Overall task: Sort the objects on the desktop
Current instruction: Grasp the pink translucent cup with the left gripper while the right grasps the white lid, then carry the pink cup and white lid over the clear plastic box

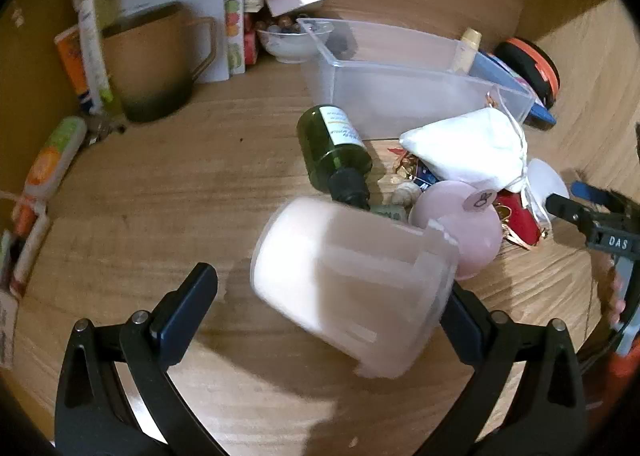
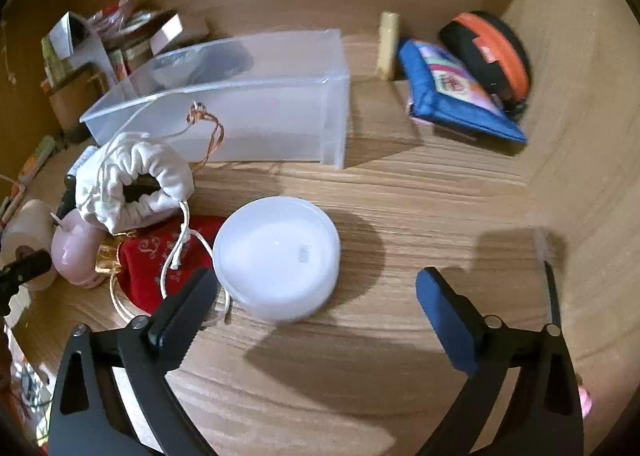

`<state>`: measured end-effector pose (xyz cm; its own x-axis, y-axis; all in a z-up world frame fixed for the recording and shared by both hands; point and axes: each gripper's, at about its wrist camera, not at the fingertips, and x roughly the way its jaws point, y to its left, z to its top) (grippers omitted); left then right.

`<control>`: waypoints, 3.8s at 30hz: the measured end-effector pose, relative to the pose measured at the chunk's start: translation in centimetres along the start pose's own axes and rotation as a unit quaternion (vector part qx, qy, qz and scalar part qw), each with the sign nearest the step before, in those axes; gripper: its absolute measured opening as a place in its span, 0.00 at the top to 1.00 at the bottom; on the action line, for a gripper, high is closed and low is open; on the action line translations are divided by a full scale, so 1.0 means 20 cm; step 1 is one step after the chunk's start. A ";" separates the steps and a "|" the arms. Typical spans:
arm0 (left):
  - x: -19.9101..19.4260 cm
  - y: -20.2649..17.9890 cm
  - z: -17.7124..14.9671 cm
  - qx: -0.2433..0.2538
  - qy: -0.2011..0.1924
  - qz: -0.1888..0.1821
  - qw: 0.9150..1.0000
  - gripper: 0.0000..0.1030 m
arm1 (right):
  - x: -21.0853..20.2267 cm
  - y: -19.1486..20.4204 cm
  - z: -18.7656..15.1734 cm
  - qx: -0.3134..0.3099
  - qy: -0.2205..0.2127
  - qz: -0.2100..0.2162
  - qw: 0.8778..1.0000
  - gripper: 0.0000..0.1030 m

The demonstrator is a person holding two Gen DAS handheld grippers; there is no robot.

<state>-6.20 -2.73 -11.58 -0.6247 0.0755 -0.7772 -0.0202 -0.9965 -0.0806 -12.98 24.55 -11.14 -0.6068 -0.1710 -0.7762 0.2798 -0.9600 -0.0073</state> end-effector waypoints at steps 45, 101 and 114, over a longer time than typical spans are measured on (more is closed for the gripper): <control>-0.20 -0.08 0.10 0.034 -0.087 0.020 0.995 0.34 | -0.24 -0.01 0.04 0.017 -0.067 0.055 0.996 0.39; 0.22 -0.14 0.95 0.073 -0.083 -0.037 0.993 0.34 | 0.20 0.12 0.75 -0.031 -0.068 0.110 0.991 0.39; 0.40 -0.22 0.92 0.096 -0.045 -0.031 0.994 0.34 | 0.40 0.18 0.77 -0.056 -0.019 0.092 0.994 0.39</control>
<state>-25.41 1.54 -5.90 -0.6847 0.1425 -0.7147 -0.2045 -0.9789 0.0008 -28.24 16.28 -7.75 -0.5646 -0.3526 -0.7463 0.4694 -0.8809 0.0611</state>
